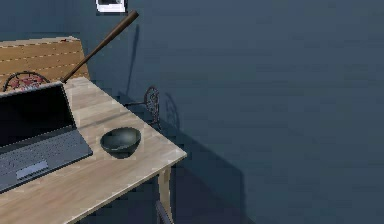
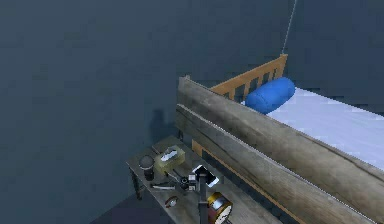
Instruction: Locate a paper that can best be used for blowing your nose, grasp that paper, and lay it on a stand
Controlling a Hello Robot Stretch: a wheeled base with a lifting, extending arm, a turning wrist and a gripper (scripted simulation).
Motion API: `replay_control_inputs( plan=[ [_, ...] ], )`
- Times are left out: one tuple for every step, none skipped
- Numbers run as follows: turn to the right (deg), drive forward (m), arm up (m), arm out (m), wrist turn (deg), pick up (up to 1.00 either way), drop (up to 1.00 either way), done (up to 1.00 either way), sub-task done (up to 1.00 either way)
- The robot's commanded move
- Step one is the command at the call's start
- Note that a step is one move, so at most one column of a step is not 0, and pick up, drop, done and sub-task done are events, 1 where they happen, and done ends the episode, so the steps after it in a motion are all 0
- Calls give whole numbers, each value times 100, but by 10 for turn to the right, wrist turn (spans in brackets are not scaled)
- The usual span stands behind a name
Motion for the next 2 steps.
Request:
replay_control_inputs(
  plan=[
    [0, 0, 0, 0, 0, 100, 0, 0, 0],
    [0, 0, 10, 0, 0, 0, 0, 0, 0]
  ],
)
